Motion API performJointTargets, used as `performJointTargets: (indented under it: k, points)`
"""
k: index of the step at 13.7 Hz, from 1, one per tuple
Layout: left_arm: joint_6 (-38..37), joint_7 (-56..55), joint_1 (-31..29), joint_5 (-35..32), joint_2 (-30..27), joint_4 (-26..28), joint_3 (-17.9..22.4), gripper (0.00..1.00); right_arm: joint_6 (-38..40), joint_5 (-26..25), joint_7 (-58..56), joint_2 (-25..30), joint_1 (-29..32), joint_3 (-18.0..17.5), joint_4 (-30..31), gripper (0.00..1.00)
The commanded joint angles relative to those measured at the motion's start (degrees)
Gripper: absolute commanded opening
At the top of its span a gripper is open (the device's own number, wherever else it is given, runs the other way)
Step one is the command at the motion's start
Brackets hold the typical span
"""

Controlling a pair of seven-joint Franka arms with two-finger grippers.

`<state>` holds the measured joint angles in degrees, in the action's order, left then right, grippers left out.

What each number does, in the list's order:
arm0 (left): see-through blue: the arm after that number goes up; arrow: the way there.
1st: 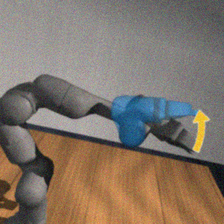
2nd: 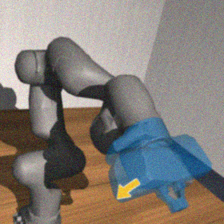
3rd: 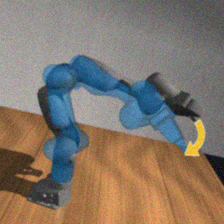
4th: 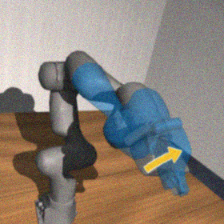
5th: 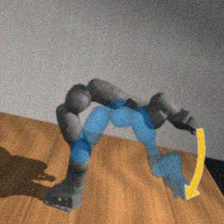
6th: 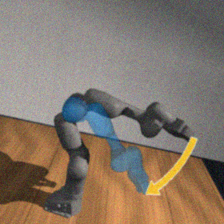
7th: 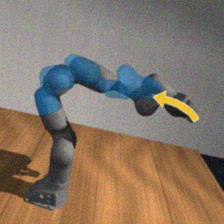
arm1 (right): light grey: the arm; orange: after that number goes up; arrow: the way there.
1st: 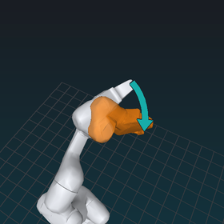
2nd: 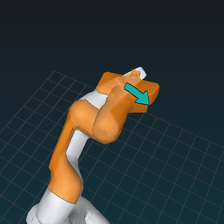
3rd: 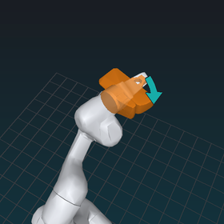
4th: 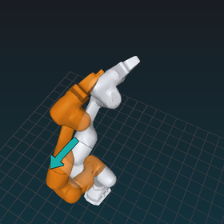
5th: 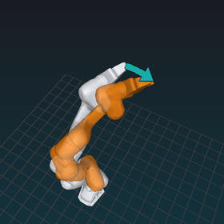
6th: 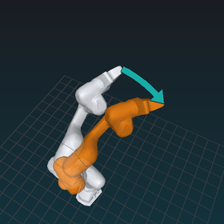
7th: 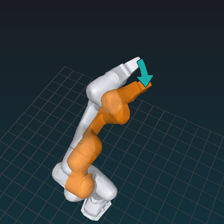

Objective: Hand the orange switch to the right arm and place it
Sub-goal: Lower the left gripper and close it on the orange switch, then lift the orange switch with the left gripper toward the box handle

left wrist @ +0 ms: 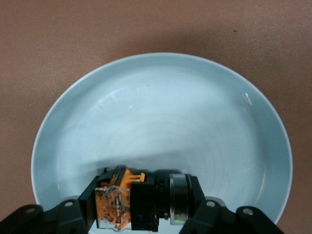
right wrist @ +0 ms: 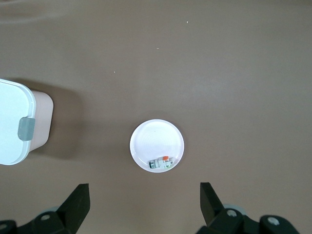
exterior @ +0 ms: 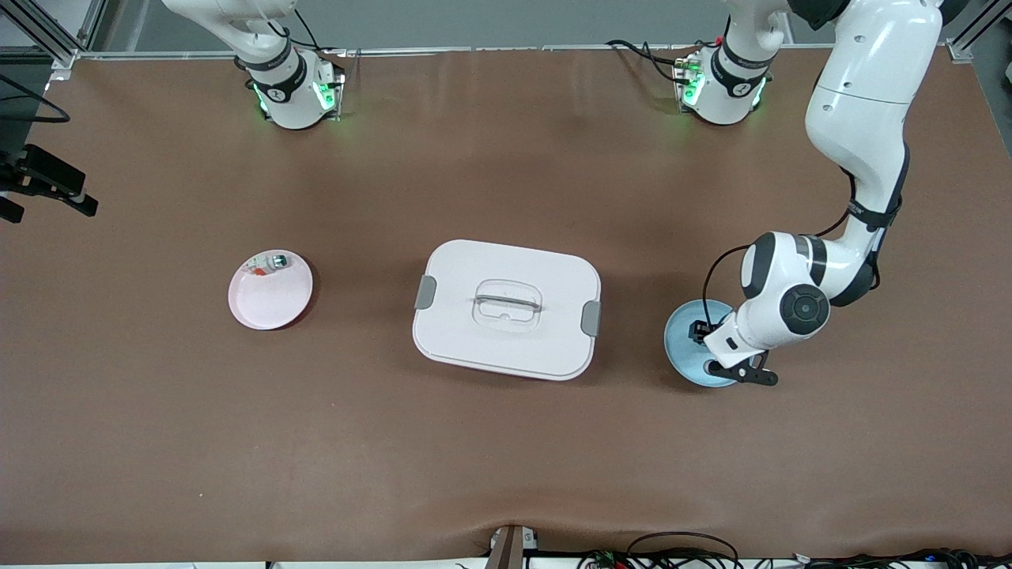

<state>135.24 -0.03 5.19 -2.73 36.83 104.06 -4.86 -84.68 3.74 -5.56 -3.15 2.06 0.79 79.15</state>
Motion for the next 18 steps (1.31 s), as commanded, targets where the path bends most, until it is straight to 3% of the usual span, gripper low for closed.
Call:
performJointTargets:
  k: [1,8,11,14,18]
  points:
    - [1.1,-1.1,-0.3,-0.8,-0.8,0.9,-0.1,0.29,-0.1,-0.4,-0.6,0.7,0.3,-0.3,0.2,1.00]
    - [-3.3,-2.8,-0.4,-0.3,-4.3,0.5,-0.2,0.29,1.1,-3.1,-0.4,0.8,-0.1,-0.7,0.2,1.00]
    - [-8.8,-6.4,-0.4,0.6,-8.9,0.5,-0.6,0.29,2.1,-3.1,-0.3,0.8,0.0,-0.6,0.2,1.00]
    - [-12.3,-16.9,0.3,3.2,-13.2,-0.4,-1.4,0.29,3.4,-3.0,-0.2,0.8,0.1,-0.4,0.2,1.00]
    - [-13.3,-36.1,0.1,3.3,-13.4,-3.9,-6.6,0.28,3.6,-2.3,3.3,0.8,0.2,-0.3,0.2,1.00]
